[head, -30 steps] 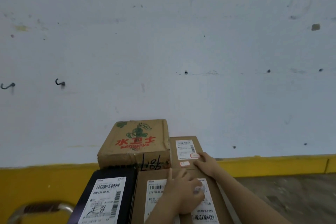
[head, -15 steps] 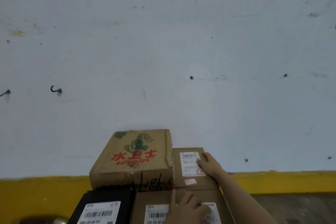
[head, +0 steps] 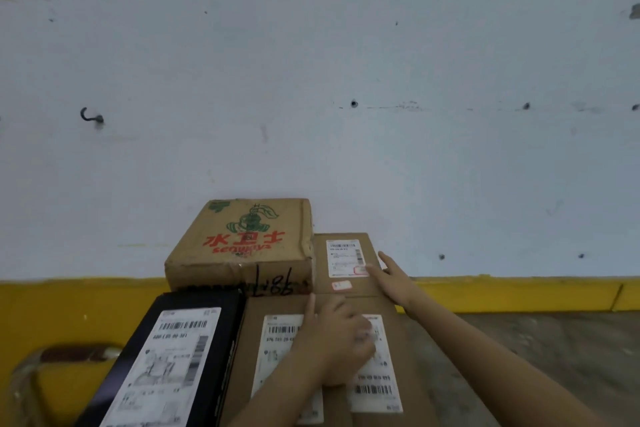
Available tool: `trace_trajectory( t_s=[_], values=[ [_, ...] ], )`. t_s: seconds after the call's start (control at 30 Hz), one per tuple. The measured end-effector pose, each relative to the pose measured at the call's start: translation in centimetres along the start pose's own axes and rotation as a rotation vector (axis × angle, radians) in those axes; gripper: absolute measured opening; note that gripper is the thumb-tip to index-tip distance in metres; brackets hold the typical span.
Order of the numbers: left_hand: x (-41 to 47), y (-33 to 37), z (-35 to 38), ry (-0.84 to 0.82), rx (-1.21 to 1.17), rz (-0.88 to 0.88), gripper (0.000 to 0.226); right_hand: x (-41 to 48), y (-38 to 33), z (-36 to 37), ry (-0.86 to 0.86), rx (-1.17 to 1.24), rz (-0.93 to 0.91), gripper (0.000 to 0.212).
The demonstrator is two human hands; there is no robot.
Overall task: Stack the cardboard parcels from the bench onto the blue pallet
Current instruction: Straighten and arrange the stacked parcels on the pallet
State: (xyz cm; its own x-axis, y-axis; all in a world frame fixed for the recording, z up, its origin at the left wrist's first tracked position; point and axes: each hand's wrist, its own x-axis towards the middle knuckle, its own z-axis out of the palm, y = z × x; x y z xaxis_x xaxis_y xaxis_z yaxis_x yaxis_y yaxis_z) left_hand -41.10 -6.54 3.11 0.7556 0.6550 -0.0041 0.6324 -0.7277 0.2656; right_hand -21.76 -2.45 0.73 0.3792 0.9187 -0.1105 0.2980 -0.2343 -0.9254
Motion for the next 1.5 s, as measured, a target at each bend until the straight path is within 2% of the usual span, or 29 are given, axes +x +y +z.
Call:
trace_trajectory(
  t_s=[0.17,0.33,0.4,0.5,0.6,0.7,0.87,0.97,1.17,1.33,1.5],
  values=[
    [-0.9,0.5,-2.3,0.067,0.079,0.018,0.045,-4.2,2.2,-1.4,0.024,0.062,0.088,0.066],
    [-4.9,-3.7,-7.0,0.362,0.137,0.026,0.043,-5.8,1.3,-1.5,0.048,0.063,0.094,0.064],
    [-7.3,-6.8,-8.5,0.463,0.072,-0.091,0.045,-6.1,0.9,-1.3,0.043,0.048,0.093,0.062],
    [-11.1,-11.1,-9.5,0.555,-0.23,-0.435,0.058,-6.4,0.6,-1.0,0.026,0.007,0.104,0.062],
    [-14.2,-14.1,-8.7,0.42,-0.648,-0.734,0.079,-6.4,0.4,-0.6,0.014,-0.025,0.114,0.062],
    [-15.3,-16.0,-7.2,0.258,-0.901,-0.868,0.087,-6.3,0.5,0.0,0.012,-0.05,0.107,0.06],
    [-14.1,-16.9,-6.0,0.142,-0.916,-0.815,0.087,-6.3,0.1,0.4,0.02,-0.081,0.104,0.057],
    [-13.4,-17.0,-5.9,0.168,-0.896,-0.781,0.083,-6.4,-0.1,0.7,0.038,-0.082,0.098,0.056],
    [-12.7,-16.4,-5.6,0.254,-0.888,-0.72,0.052,-6.2,-0.1,1.4,0.1,-0.127,0.084,0.053],
    [-12.4,-16.1,-5.7,0.255,-0.878,-0.71,0.042,-6.2,-0.3,1.5,0.103,-0.122,0.107,0.052],
    [-12.6,-16.2,-5.7,0.261,-0.847,-0.71,0.054,-6.4,-0.6,1.4,0.086,-0.113,0.121,0.053]
  ],
)
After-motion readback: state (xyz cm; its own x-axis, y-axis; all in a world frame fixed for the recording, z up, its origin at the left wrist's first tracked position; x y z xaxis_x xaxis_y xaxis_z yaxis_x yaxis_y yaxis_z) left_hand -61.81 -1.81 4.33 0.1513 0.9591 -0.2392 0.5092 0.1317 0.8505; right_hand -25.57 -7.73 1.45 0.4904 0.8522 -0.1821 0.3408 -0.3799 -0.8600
